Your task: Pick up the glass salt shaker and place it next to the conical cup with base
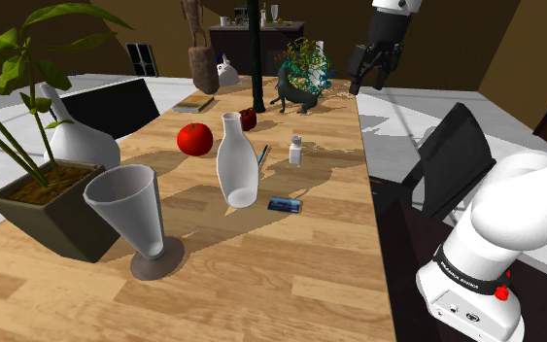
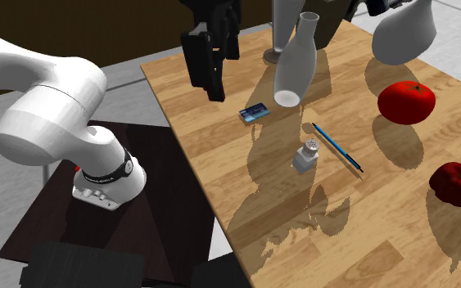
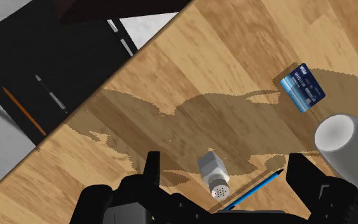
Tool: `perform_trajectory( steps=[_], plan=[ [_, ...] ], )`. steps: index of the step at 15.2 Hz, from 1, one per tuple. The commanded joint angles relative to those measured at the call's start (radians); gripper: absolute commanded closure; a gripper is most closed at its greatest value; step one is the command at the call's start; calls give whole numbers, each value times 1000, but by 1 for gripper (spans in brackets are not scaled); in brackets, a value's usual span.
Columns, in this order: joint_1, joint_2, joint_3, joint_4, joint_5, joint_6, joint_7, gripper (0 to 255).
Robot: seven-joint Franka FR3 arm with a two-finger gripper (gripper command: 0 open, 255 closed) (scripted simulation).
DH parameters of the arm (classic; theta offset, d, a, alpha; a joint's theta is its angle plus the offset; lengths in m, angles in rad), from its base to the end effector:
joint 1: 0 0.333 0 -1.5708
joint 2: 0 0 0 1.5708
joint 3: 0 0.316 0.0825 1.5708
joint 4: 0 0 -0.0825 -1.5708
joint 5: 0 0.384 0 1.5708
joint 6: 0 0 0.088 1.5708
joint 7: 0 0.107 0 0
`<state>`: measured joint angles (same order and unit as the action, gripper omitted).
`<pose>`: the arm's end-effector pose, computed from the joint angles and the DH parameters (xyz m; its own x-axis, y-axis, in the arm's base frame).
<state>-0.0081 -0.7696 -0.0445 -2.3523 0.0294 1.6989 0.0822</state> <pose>0.3238 -0.0184 0.5990 0.9856 -0.1288 0.1099 -0.1217 -0.9901 -0.0696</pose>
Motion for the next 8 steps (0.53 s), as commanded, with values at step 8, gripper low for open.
perform_trajectory(
  steps=[8],
  plan=[
    [9, 247, 42, 38, -1, 168, 47, 0]
  ],
)
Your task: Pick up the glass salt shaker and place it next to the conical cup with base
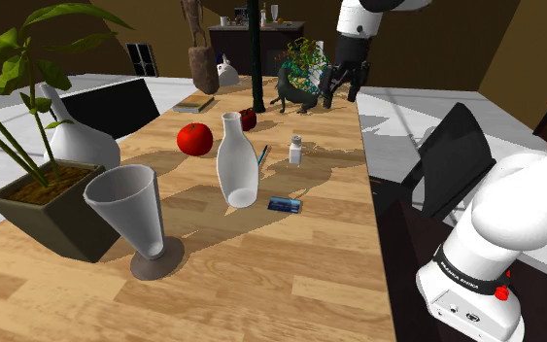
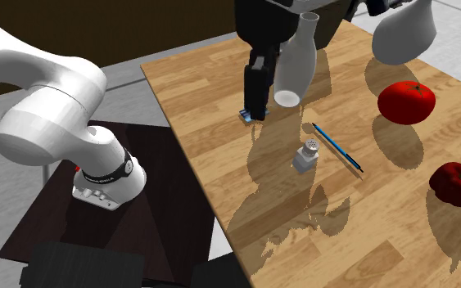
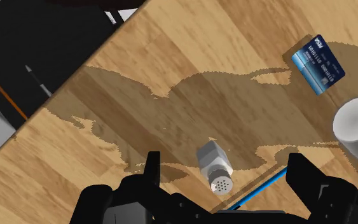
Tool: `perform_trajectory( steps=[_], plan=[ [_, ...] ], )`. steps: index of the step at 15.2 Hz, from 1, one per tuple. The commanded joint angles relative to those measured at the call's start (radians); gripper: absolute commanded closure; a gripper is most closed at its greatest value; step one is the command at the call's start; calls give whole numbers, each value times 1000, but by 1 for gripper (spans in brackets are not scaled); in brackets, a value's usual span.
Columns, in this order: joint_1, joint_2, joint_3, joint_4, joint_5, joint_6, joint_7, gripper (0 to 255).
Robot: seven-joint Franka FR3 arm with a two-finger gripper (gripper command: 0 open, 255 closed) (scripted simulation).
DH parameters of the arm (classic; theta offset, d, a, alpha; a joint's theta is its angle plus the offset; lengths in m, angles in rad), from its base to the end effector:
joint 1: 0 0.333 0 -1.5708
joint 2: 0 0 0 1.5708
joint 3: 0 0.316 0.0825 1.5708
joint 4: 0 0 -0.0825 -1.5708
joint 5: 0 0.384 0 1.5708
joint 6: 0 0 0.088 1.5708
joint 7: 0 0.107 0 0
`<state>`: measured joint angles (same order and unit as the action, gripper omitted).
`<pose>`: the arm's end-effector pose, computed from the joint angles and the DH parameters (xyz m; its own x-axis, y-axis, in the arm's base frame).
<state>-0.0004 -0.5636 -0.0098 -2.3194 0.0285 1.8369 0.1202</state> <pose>0.3899 -0.0023 0.5552 0.9877 -0.1363 0.0763 -0.1333 -0.9902 -0.0427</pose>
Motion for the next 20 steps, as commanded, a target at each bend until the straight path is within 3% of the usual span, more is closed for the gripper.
perform_trajectory(
  steps=[1, 11, 20],
  plan=[
    [2, 79, 13, 16, -1, 51, 16, 0],
    [9, 472, 56, 192, -38, 206, 94, 0],
    [9, 520, 56, 136, -43, 309, 98, 0]
  ],
)
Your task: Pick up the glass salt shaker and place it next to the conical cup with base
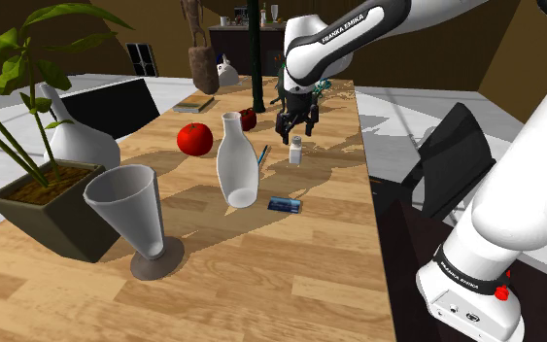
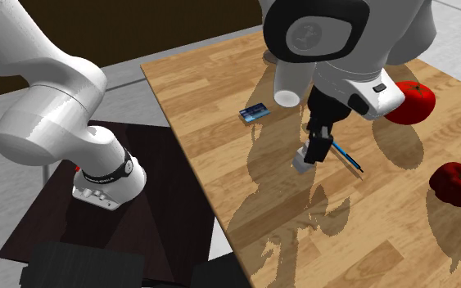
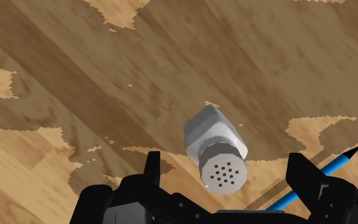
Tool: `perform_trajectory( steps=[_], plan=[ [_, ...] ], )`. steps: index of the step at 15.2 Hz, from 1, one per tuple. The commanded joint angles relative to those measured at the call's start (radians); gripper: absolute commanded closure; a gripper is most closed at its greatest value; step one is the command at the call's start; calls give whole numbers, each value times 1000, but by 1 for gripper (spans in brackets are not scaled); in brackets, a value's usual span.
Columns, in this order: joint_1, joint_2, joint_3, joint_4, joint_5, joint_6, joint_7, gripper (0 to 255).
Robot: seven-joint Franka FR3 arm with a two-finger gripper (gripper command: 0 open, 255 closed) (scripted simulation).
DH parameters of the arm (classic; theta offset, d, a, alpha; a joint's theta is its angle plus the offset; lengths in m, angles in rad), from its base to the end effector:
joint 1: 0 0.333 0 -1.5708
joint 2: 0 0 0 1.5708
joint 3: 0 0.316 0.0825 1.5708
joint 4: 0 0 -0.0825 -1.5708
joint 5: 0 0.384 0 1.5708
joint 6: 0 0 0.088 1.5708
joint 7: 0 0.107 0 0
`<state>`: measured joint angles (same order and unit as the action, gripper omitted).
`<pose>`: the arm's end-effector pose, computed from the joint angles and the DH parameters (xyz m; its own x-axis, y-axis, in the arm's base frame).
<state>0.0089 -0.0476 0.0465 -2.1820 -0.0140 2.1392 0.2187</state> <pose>0.5238 0.0286 0.4106 0.9879 -0.1552 0.0076 -0.1552 -0.9878 0.0127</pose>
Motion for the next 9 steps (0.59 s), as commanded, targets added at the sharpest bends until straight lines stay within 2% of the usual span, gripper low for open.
perform_trajectory(
  steps=[1, 7, 8, 9],
  plan=[
    [0, 4, 0, -2, 0, 7, -1, 0],
    [0, 4, 0, -2, 0, 6, -1, 0],
    [0, 4, 0, -2, 0, 6, -1, 255],
    [0, 4, 0, -2, 0, 6, -1, 255]
  ],
)
